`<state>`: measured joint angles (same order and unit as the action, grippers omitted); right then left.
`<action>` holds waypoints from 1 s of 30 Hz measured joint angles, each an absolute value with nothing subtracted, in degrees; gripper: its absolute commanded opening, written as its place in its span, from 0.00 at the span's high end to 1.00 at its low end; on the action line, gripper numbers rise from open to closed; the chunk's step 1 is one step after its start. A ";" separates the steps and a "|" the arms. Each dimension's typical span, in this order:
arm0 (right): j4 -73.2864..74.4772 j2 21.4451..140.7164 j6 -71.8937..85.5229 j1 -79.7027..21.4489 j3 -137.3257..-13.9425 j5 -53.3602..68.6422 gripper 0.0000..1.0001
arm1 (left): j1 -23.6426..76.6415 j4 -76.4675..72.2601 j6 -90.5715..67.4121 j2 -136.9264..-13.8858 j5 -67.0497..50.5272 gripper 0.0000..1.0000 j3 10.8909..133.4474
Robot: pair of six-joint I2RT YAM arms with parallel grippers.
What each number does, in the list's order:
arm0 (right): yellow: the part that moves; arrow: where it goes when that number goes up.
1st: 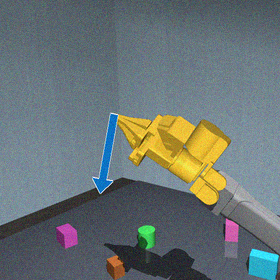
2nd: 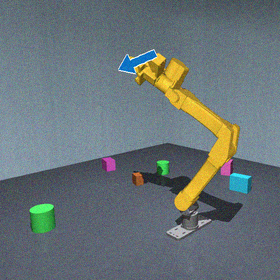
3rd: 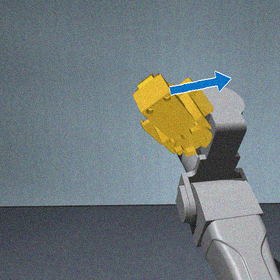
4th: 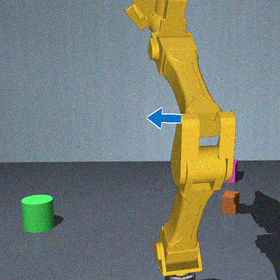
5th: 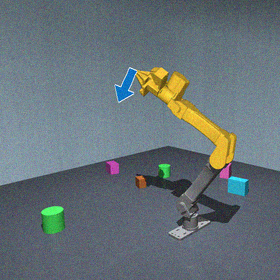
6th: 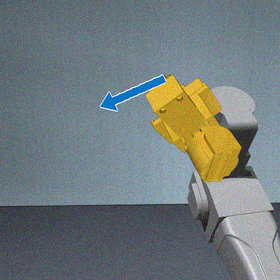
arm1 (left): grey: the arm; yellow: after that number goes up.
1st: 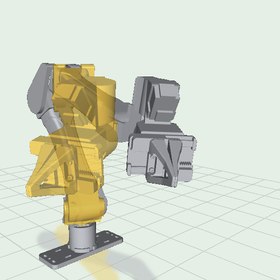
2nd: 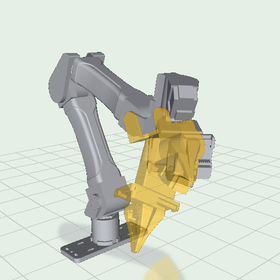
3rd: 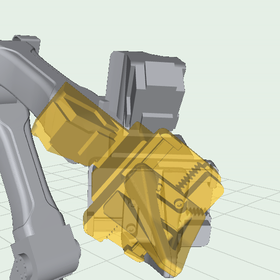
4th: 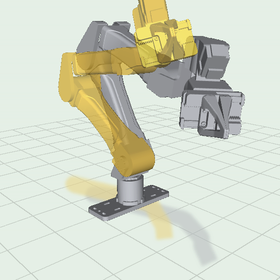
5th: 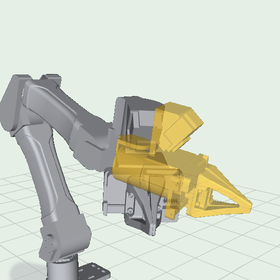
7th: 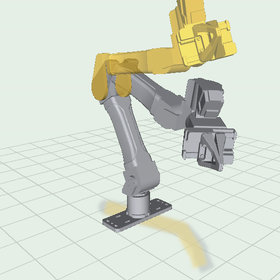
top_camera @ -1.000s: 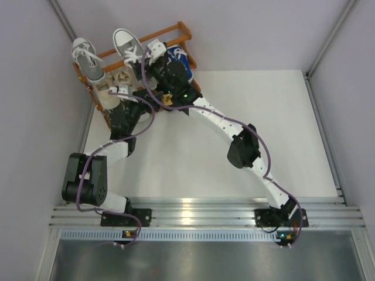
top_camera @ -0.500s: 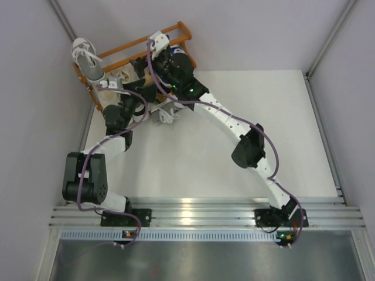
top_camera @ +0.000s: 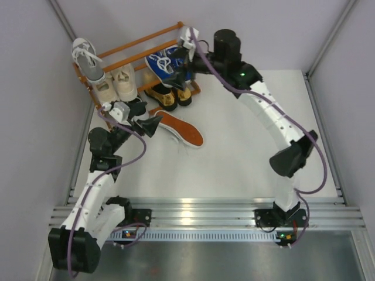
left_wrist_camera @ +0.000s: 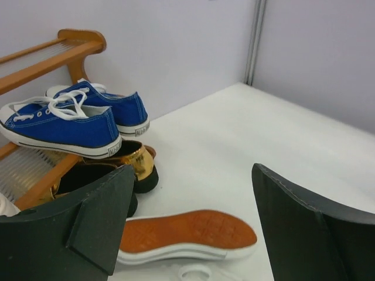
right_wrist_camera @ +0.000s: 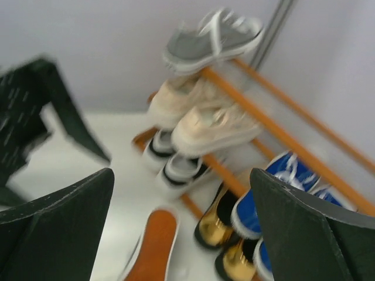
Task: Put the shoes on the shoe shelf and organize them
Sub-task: Pick up the shoe at the center of the board.
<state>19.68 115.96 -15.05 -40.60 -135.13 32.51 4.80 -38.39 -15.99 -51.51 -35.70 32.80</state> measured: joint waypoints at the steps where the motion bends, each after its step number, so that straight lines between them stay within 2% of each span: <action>1: 20.34 112.57 -16.10 -38.65 -129.99 37.32 0.01 | 5.30 -35.09 -11.90 -49.43 -36.21 0.13 32.51; 5: 26.76 97.86 -24.34 -28.64 -106.41 52.64 0.00 | 9.21 -18.94 7.09 -45.23 -35.09 0.13 32.60; 10: 31.14 84.25 -33.15 -22.41 -77.60 54.76 0.01 | 15.16 -5.72 28.62 -50.30 -26.72 0.13 32.69; 13: 31.51 77.71 -34.30 -21.12 -64.18 55.75 0.01 | 16.88 -3.38 38.20 -55.00 -23.35 0.13 32.64; 21: 31.09 68.97 -38.33 -9.52 -55.02 62.83 0.00 | 16.99 -0.84 54.50 -73.76 -24.53 0.16 41.52; 30: 33.87 68.64 -42.78 -6.07 -54.72 66.78 0.01 | 17.41 0.89 66.24 -91.44 -25.69 0.18 50.13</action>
<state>33.87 68.64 -42.78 -6.07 -54.72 66.78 17.41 0.89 66.24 -91.44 -25.69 50.13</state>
